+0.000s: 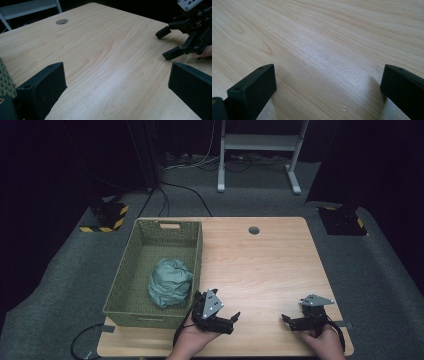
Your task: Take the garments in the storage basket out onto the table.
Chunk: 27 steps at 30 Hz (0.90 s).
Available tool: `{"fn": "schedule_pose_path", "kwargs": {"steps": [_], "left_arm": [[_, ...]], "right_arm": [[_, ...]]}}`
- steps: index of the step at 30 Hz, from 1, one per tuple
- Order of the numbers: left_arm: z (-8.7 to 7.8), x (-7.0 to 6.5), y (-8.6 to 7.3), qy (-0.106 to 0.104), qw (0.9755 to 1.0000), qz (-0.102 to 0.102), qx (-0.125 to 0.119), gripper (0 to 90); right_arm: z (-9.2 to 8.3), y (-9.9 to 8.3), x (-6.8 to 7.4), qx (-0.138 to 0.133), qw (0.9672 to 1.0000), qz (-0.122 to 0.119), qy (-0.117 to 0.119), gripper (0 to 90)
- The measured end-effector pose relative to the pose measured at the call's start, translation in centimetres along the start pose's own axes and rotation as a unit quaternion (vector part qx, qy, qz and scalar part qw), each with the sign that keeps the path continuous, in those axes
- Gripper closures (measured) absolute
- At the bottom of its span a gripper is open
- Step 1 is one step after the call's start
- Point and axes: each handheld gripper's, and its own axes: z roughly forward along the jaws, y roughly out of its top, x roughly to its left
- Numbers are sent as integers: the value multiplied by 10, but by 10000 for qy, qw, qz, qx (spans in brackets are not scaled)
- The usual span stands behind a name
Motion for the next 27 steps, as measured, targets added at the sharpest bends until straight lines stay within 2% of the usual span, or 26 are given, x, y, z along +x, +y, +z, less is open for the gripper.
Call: {"fn": "schedule_pose_path", "kwargs": {"steps": [10,27], "left_arm": [[-12,6,4,57,9999,-95,-96,16],[-21,11,8,0,9997,-219,-82,16]], "right_arm": [[0,0,0,1,10000,-5,-3,0],[0,0,0,-2,10000,-13,13,0]]}}
